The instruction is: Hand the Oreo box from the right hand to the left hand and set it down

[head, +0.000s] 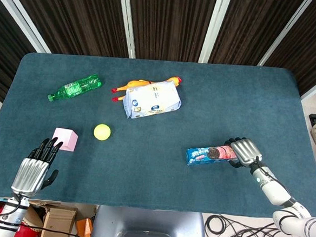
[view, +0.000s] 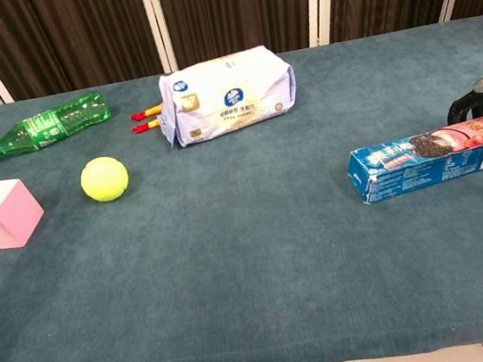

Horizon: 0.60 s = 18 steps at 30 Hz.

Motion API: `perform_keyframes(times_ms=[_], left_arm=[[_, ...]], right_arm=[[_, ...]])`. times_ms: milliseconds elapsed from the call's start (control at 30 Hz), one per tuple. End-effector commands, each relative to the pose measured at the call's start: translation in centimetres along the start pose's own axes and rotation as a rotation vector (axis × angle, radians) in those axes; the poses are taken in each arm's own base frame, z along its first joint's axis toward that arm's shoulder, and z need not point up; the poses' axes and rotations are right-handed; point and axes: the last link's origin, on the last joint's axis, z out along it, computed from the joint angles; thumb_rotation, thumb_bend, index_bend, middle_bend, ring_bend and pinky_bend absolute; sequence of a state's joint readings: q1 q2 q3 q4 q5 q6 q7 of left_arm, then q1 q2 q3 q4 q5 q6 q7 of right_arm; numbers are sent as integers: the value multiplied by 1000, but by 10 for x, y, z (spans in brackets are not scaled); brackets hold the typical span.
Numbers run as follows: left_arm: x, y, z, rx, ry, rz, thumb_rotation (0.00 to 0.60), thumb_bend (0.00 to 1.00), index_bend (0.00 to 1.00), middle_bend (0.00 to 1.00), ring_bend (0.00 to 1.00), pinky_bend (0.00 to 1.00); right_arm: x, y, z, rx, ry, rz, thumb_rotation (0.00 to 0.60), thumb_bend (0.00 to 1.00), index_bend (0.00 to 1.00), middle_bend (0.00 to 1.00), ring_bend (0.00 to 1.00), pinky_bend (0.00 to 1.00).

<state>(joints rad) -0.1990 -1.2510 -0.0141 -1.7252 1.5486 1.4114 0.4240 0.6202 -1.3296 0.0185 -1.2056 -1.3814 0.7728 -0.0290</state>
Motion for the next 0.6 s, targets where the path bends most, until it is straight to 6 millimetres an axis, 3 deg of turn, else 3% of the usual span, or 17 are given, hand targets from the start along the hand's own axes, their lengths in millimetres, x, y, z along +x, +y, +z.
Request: perform_keyframes(times_ms=[33, 333, 433, 600], left_arm=[[0, 0, 0, 0, 1, 1, 600, 357, 0, 38, 12, 290], [0, -1, -1, 0, -1, 1, 600, 358, 0, 38, 13, 291], [-1, 0, 0, -1, -5, 0, 600, 357, 0, 38, 13, 291], [-2, 1, -1, -4, -12, 0, 600, 358, 0, 38, 13, 292]], right_arm=[[-1, 0, 0, 1, -3, 0, 600, 222, 364, 307, 281, 391], [-2, 1, 1, 2, -9, -4, 600, 225, 365, 307, 281, 397], [-3, 1, 1, 0, -8, -3, 600, 266, 378, 314, 289, 409], [-4, 2, 4, -6, 16, -24, 600, 350, 526, 433, 410, 521]])
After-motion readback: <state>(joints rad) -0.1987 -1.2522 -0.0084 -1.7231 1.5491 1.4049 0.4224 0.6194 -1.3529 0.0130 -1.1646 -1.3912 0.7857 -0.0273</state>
